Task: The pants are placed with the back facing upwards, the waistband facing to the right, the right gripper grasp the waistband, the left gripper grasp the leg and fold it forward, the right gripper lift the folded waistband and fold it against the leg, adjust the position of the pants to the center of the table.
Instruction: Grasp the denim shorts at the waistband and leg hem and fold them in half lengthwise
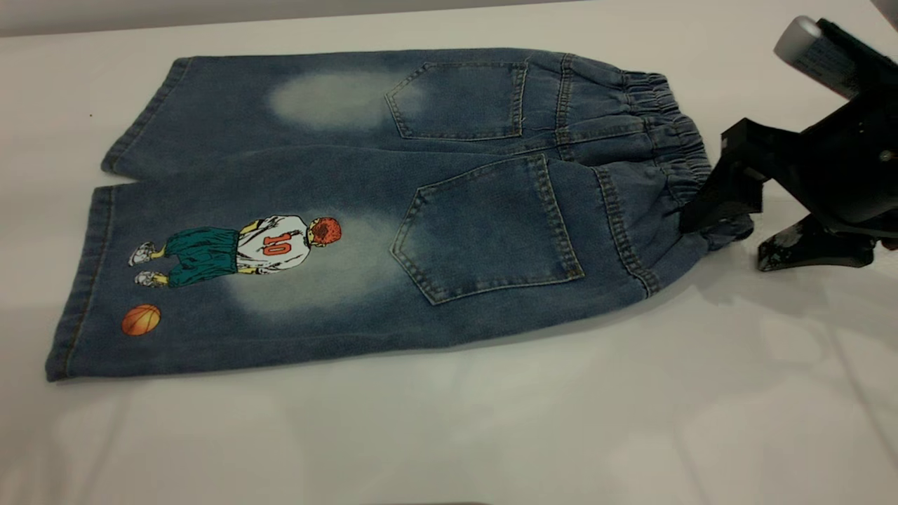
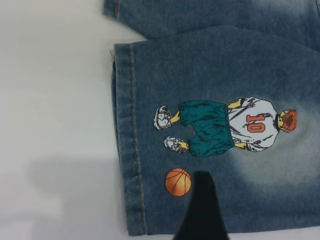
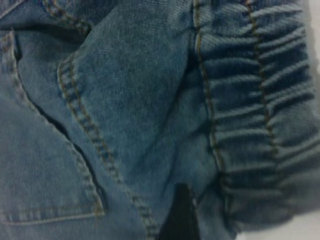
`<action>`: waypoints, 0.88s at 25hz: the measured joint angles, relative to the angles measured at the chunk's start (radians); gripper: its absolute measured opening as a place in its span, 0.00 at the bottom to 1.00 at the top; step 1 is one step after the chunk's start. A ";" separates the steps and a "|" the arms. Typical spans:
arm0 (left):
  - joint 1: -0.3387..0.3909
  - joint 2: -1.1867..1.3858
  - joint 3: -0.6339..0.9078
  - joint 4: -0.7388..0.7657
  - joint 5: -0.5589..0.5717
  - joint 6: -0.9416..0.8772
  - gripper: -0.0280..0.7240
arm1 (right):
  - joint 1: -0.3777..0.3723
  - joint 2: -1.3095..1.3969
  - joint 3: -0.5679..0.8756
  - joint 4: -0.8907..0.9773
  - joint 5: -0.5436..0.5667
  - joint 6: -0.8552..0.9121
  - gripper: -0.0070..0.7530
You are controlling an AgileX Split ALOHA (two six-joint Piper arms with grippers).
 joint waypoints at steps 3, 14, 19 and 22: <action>0.000 0.000 0.000 0.000 0.000 0.000 0.72 | 0.000 0.018 -0.020 0.001 0.015 0.000 0.72; 0.000 0.002 0.000 0.031 0.042 0.005 0.72 | 0.000 0.028 -0.036 -0.008 0.010 0.003 0.06; 0.000 0.076 0.054 0.046 0.080 0.004 0.72 | 0.000 0.028 -0.041 -0.025 0.010 0.003 0.06; 0.000 0.172 0.081 0.049 0.050 0.004 0.72 | 0.000 0.028 -0.041 -0.025 0.010 0.003 0.06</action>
